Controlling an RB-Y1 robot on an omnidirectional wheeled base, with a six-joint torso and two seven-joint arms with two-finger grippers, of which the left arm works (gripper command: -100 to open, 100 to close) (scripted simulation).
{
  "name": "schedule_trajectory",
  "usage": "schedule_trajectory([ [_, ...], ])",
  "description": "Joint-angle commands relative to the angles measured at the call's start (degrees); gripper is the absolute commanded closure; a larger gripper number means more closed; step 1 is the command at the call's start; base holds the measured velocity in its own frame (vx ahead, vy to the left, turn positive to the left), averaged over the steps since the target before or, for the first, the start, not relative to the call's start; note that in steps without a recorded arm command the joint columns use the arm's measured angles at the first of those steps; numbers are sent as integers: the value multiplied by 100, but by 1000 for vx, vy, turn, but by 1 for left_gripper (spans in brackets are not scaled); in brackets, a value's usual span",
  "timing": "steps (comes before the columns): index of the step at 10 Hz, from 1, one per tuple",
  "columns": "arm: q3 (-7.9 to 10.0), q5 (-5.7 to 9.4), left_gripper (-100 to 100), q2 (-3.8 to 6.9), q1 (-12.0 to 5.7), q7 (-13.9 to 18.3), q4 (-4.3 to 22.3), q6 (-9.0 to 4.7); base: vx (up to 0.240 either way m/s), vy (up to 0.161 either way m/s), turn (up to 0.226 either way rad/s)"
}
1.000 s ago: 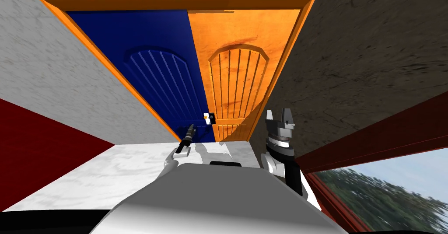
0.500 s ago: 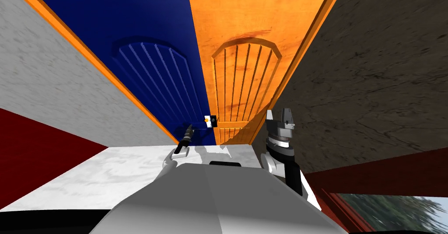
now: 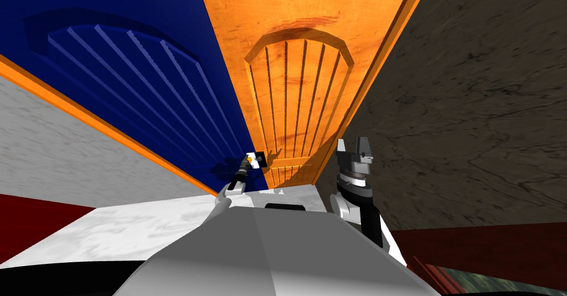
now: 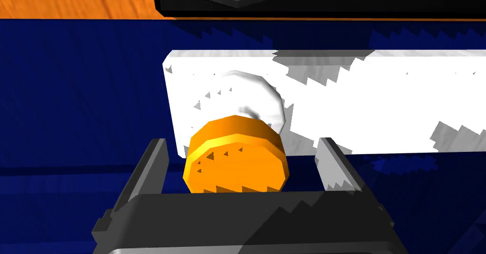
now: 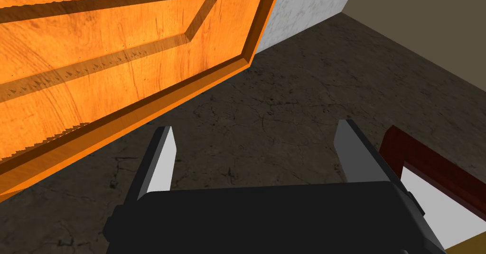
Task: Pull the door open
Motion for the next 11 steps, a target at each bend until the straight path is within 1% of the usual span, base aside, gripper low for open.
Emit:
schedule_trajectory([
  [1, 0, 0, -100, 0, 0, 0, 0, 0, 47, -52, 4],
  [2, 0, 0, 100, 0, 0, 0, 0, 0, 0, 0, 0],
  [7, 0, 0, 100, 0, 0, 0, 0, 0, -9, 8, -10],
  [8, 94, 20, 100, 85, 110, 8, 49, 16, -111, 63, 125],
  [9, 118, 26, 100, 110, 139, 13, 59, 19, -157, 58, 106],
  [10, 118, 26, 100, 110, 139, 13, 59, 19, -133, 55, 79],
  [11, 165, 37, 100, 161, 195, 24, 79, 25, -136, 72, 90],
])
